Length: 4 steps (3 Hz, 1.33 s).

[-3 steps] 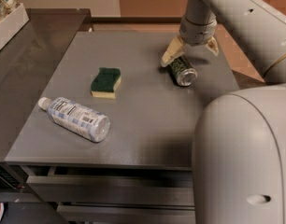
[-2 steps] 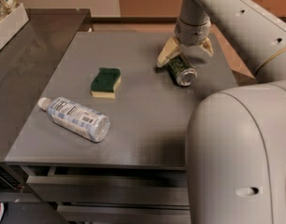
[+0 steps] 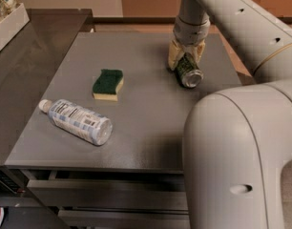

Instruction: Place green can upright

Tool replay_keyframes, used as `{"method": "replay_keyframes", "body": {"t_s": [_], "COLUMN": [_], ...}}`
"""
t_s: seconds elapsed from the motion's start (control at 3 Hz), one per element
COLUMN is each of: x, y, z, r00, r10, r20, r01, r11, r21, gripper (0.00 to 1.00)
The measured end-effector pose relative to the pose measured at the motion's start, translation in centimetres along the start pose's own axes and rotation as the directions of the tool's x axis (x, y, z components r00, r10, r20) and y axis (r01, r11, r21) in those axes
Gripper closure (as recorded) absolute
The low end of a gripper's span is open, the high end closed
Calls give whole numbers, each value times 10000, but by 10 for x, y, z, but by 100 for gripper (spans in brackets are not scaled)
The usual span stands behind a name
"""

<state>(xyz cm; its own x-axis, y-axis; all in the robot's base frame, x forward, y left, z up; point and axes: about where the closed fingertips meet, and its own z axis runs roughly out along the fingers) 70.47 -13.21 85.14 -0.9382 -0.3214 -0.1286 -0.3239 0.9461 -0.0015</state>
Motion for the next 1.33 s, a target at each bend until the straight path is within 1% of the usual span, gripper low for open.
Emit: {"method": "replay_keyframes", "body": {"t_s": [0.33, 0.67, 1.0, 1.33], "x": [-1, -11, -22, -29], "y": [6, 11, 9, 4], "z": [-6, -21, -44, -70], "r00": [9996, 9947, 9727, 9240], "r10": [-264, -944, -1875, -2710], "r20": [-65, 402, 1365, 2698], "r01": [263, 949, 1885, 2688], "r11": [9996, 9954, 9821, 9621], "r21": [-72, -127, 54, 458], "gripper": [67, 90, 100, 100]}}
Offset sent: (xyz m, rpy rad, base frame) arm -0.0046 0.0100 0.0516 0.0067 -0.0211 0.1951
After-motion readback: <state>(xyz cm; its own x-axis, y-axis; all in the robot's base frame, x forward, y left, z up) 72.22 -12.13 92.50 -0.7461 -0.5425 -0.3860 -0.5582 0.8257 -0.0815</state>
